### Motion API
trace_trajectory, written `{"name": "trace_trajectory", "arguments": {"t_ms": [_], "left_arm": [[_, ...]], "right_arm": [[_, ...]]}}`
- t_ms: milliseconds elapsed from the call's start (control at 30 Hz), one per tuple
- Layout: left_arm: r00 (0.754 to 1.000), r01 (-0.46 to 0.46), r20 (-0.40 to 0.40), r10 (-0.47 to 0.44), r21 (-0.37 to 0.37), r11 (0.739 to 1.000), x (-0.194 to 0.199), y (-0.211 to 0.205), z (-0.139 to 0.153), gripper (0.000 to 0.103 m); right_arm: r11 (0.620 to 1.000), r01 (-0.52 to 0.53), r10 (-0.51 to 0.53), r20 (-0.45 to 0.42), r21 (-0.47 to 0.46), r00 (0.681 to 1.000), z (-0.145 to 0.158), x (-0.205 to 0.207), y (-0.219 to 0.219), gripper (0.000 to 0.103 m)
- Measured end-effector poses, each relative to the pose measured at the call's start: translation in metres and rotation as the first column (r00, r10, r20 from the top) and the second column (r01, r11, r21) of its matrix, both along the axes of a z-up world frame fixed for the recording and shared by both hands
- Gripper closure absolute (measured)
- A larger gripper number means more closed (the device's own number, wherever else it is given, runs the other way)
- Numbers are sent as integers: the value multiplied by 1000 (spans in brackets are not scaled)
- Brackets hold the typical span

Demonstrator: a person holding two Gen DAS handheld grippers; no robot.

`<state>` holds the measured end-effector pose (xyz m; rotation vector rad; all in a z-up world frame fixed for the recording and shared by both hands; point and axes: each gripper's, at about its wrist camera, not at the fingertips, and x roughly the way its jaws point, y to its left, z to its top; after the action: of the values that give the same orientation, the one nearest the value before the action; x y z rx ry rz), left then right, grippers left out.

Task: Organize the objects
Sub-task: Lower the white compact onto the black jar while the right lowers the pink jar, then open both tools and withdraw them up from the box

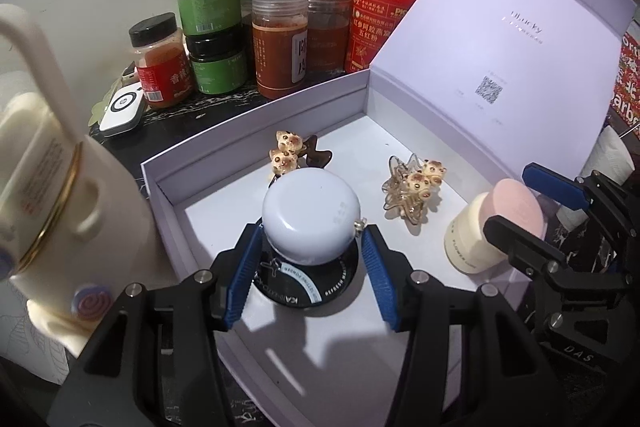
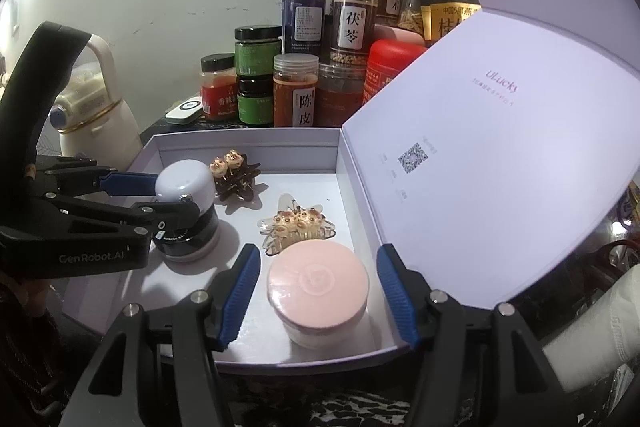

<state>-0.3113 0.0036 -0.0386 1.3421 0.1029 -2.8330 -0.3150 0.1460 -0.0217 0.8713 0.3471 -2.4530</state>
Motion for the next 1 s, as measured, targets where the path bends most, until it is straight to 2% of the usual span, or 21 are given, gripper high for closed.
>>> {"name": "trace_trajectory", "arguments": {"t_ms": [300,767,1000], "left_arm": [[999,-8,-40,8,22,1000,24,-5,18,52],[996,-21,-88,22,11,1000,69,2,53,52],[990,-15,-140,14,-5,1000,96,10,76,40]], "right_arm": [[1000,10,-11,-23,-15,1000,17,16,1,39],[999,15,-18,-65,-41,998,47,53,13,38],[998,21,-27,-97,-67,995,66,74,22,32]]}}
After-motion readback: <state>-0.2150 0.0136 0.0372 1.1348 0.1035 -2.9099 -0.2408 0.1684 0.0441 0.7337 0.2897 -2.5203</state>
